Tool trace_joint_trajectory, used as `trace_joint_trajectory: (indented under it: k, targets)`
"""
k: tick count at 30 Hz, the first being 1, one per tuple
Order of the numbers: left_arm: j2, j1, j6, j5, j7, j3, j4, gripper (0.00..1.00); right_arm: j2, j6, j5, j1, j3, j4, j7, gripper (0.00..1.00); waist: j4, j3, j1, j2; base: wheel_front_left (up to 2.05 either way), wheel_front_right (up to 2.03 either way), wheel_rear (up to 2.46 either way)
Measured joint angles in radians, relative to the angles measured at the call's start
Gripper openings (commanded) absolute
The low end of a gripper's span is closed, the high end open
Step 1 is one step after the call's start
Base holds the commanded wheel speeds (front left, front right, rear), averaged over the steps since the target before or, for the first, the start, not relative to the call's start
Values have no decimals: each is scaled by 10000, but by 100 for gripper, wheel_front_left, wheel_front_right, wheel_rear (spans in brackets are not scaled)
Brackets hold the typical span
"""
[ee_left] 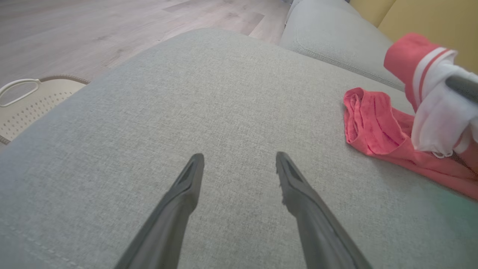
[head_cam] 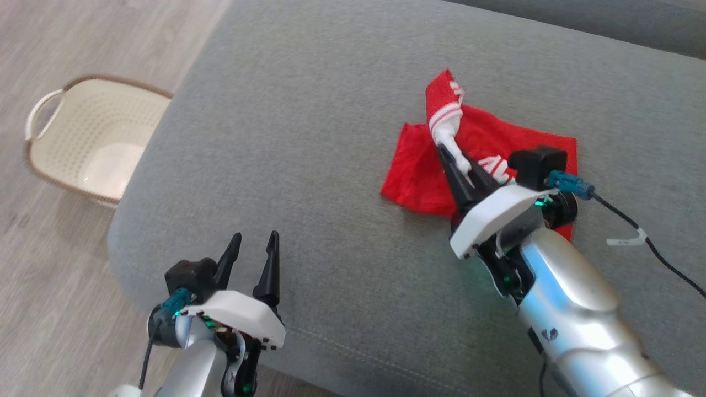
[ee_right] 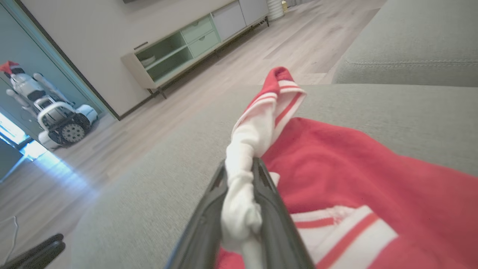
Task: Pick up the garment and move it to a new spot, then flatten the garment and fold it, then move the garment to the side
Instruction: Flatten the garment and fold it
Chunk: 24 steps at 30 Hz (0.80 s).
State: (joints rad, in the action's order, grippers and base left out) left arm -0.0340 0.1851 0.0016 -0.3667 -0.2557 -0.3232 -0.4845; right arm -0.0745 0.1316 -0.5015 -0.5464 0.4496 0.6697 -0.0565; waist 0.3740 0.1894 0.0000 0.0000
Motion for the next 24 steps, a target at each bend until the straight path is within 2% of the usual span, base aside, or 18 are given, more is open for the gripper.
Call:
trace_joint_trajectory:
  k: [3, 7, 14, 18, 24]
  targets:
    - [-6, 0, 77, -61, 0, -59, -17, 100, 10, 0, -364, -241, 203, 58, -470, 100, 268, 79, 0, 0, 0, 0, 0]
    - [-4, 9, 186, -38, 0, 88, -10, 100, 65, 0, -391, -552, -19, 339, -1317, 100, 118, 137, 0, -1, 0, 0, 0]
    - [-4, 46, 337, 341, 0, 579, 148, 100, 52, 0, 798, -556, -2130, 905, -1916, 100, -776, 136, 0, 0, 0, 0, 0]
    - [2, 58, 357, 612, 0, 1041, 299, 100, 54, 0, 1787, 13, -3806, 341, -1923, 100, -1547, 83, 0, -1, 0, 0, 0]
    - [4, 46, 493, 861, 0, 1427, 384, 100, 61, 0, 2094, 1287, -4702, -301, -1942, 100, -2342, -90, 0, -1, 0, 0, 0]
